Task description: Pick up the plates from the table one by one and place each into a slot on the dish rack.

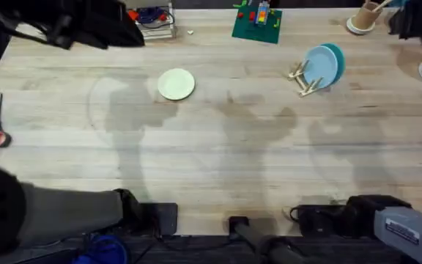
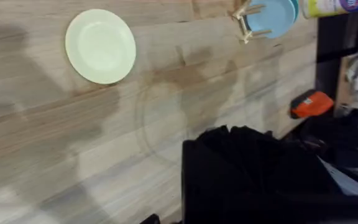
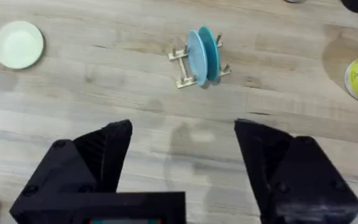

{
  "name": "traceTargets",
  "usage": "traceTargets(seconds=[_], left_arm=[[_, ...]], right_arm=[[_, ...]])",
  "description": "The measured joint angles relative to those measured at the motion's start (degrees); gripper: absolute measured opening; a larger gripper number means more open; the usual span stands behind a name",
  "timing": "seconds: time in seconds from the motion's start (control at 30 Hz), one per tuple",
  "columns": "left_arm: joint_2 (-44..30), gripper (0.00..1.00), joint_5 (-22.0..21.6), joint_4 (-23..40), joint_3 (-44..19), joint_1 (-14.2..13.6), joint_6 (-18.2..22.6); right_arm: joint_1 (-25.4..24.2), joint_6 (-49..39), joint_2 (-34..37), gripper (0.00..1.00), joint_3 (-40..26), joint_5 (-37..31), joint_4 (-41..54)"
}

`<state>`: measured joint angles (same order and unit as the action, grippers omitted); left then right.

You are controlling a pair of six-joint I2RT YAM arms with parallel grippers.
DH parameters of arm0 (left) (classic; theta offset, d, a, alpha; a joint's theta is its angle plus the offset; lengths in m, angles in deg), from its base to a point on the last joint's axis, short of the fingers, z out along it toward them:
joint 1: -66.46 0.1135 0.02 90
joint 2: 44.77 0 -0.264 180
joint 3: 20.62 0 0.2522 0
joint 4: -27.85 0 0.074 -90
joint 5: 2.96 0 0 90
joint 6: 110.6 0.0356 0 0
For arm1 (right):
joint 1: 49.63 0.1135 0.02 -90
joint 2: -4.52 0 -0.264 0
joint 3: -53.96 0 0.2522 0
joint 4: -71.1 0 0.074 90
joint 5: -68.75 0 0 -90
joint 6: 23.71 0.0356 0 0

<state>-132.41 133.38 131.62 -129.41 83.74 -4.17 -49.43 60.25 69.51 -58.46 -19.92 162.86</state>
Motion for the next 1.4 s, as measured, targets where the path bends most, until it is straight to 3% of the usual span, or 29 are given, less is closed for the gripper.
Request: traceTargets(seconds=[0.23, 0.4, 0.73, 1.03, 1.4], left_arm=[[-7.1, 0.043, 5.9, -1.7, 6.6, 1.9, 7.1], [-12.8, 0.043, 7.7, -5.5, 8.9, 1.9, 9.2], [-22.8, 0.043, 11.0, -11.1, 9.1, 1.9, 9.9], [-30.9, 0.043, 11.2, -15.0, 9.1, 1.9, 10.6], [-34.3, 0.042, 12.5, -21.1, 9.1, 1.9, 10.5]], right_arm=[[0.0, 0.0, 0.0, 0.993, 0.0, 0.0, 0.0], [0.0, 0.0, 0.0, 0.993, 0.0, 0.0, 0.0], [0.0, 0.0, 0.0, 0.995, 0.0, 0.0, 0.0], [0.0, 0.0, 0.0, 0.995, 0.0, 0.0, 0.0], [0.0, 0.0, 0.0, 0.995, 0.0, 0.0, 0.0]])
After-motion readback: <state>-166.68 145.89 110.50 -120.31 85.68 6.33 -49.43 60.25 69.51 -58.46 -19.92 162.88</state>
